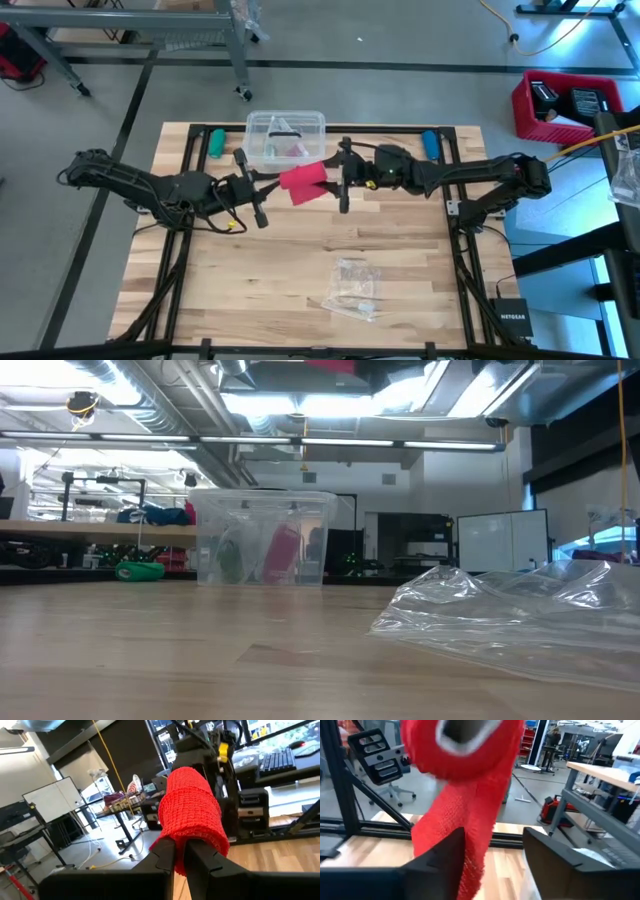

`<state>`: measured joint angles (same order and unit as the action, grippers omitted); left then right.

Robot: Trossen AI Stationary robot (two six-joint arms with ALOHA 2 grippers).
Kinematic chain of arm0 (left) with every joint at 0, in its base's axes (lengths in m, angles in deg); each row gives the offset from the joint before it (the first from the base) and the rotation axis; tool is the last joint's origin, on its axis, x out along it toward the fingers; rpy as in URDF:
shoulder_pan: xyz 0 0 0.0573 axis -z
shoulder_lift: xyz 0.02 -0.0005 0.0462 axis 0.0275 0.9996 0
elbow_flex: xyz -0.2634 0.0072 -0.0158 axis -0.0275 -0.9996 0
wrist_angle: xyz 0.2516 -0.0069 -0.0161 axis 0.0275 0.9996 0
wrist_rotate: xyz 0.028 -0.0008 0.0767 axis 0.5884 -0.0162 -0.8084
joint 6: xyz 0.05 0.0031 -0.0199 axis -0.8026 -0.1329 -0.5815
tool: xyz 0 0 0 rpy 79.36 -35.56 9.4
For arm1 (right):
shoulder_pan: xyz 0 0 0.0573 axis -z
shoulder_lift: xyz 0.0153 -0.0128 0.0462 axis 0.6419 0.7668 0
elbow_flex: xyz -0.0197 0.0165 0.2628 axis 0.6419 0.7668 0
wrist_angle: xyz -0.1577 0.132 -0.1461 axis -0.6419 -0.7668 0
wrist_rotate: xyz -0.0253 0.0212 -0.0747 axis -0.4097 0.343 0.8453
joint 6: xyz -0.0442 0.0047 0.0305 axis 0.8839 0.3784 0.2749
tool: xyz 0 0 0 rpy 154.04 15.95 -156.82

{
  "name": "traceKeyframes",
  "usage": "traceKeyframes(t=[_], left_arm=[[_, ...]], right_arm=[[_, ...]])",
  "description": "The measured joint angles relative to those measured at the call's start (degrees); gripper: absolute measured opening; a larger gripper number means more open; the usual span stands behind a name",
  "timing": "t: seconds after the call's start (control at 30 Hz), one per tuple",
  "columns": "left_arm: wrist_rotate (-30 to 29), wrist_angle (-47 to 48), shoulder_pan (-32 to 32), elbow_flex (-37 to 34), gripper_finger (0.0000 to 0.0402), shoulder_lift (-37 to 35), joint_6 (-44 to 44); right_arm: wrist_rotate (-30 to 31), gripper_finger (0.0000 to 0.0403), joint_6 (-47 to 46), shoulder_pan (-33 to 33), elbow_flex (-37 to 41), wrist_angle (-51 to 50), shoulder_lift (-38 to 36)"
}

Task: Roll bandage
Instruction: Roll the red bandage

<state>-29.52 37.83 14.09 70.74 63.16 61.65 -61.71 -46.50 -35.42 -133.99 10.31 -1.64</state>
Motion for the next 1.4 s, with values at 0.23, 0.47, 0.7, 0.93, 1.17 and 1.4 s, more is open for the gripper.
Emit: traceKeyframes(t=[0.23,0.47,0.7,0.93,1.17,1.4], left_arm=[[-0.1,0.0,0.0,0.0,0.0017,0.0,-0.1],[-0.1,0.2,0.0,0.0,0.0017,0.0,-0.6],[-0.1,0.2,0.0,0.0,0.0017,0.0,-0.5],[0.7,0.2,0.2,0.0,0.0017,0.0,-0.3],[0.7,0.7,0.2,0.0,0.0017,0.0,-0.3],[0.8,2.6,0.2,0.0,0.0017,0.0,0.0]], right_arm=[[0.7,0.0234,3.3,0.0,-4.2,-9.9,-0.5],[0.8,0.0227,4.8,0.0,-7.9,-25.6,-3.2],[1.3,0.0209,6.1,1.5,-3.4,-21.9,-4.2],[-2.5,0.0198,5.9,3.9,5.0,-1.1,-3.7],[-5.8,0.0198,5.1,3.7,7.0,4.6,-1.4],[-2.7,0.0198,4.4,3.8,7.0,4.7,-0.1]])
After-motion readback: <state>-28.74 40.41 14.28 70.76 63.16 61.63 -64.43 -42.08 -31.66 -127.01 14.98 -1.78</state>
